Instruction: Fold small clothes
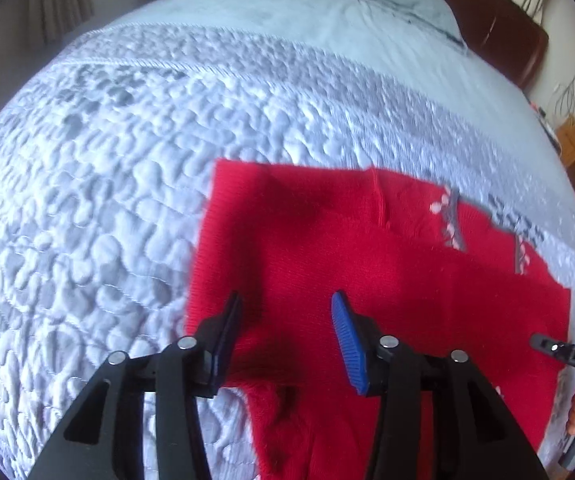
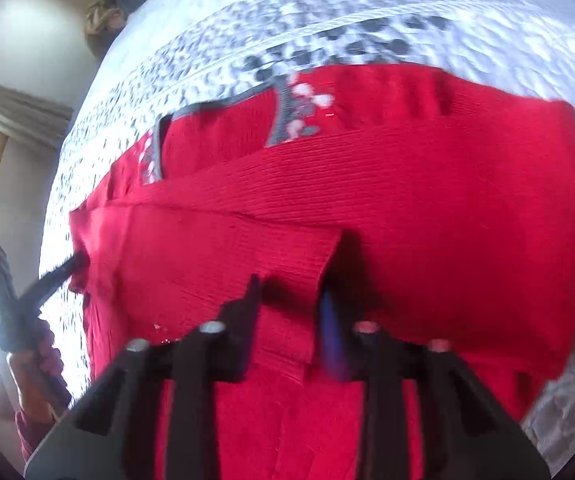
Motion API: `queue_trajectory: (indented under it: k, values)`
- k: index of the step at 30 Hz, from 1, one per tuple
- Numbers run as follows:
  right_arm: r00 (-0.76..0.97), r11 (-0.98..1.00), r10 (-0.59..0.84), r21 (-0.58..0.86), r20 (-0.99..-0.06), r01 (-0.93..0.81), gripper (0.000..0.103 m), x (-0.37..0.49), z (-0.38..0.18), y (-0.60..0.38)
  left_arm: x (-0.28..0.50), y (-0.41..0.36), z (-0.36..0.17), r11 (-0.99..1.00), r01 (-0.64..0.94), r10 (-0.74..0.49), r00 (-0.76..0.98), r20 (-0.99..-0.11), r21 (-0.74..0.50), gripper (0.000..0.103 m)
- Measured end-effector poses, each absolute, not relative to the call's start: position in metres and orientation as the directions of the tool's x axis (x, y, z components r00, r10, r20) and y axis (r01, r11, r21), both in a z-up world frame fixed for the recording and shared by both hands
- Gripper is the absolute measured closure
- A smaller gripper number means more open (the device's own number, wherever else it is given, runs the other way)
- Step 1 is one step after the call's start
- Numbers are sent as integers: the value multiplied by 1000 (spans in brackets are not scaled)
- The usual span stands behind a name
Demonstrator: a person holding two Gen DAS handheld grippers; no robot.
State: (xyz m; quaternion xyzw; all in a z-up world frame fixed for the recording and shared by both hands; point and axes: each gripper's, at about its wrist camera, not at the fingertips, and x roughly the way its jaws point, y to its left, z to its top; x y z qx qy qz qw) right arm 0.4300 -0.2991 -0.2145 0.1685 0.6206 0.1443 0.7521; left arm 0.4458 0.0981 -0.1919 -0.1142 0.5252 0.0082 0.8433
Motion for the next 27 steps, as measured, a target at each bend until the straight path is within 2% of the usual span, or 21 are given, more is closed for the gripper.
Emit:
queue_trajectory:
  k: [4,8,12,14,17,19,20,22,25,27]
  values:
    - [233,915,402,395,-886,-80,99,428,-198,-292,440,111,-179,976,-158,-53,489,-871,-148,54]
    - [300,900,435,419,-849,-117,99,428,-163,-303,447,119,-171,977,-189,9,509,-861,-102,54]
    - [366,927,372,359,-853,-107,99,429,-138,-329,455,107,-174,984,-176,70,503,-862,-23,52]
    - [383,941,332,332,-862,-70,99,430,-138,-347,460,97,-183,987,-163,98,491,-865,19,52]
    - [332,957,273,291,-903,7,98,437,-167,-369,471,78,-208,988,-127,133,440,-888,85,51]
    - [299,966,237,256,-924,23,93,441,-187,-371,476,69,-222,984,-107,175,422,-889,143,50]
    - [272,972,217,234,-938,32,87,443,-199,-373,476,64,-224,979,-102,204,435,-877,178,48]
    - [268,970,221,239,-938,36,86,441,-208,-375,477,60,-222,972,-87,232,437,-869,216,47]
    - [289,961,254,275,-923,37,76,436,-203,-381,475,62,-206,983,-89,185,462,-867,163,47]
    - [303,956,267,292,-915,38,74,437,-197,-383,480,60,-200,986,-86,169,470,-866,146,47]
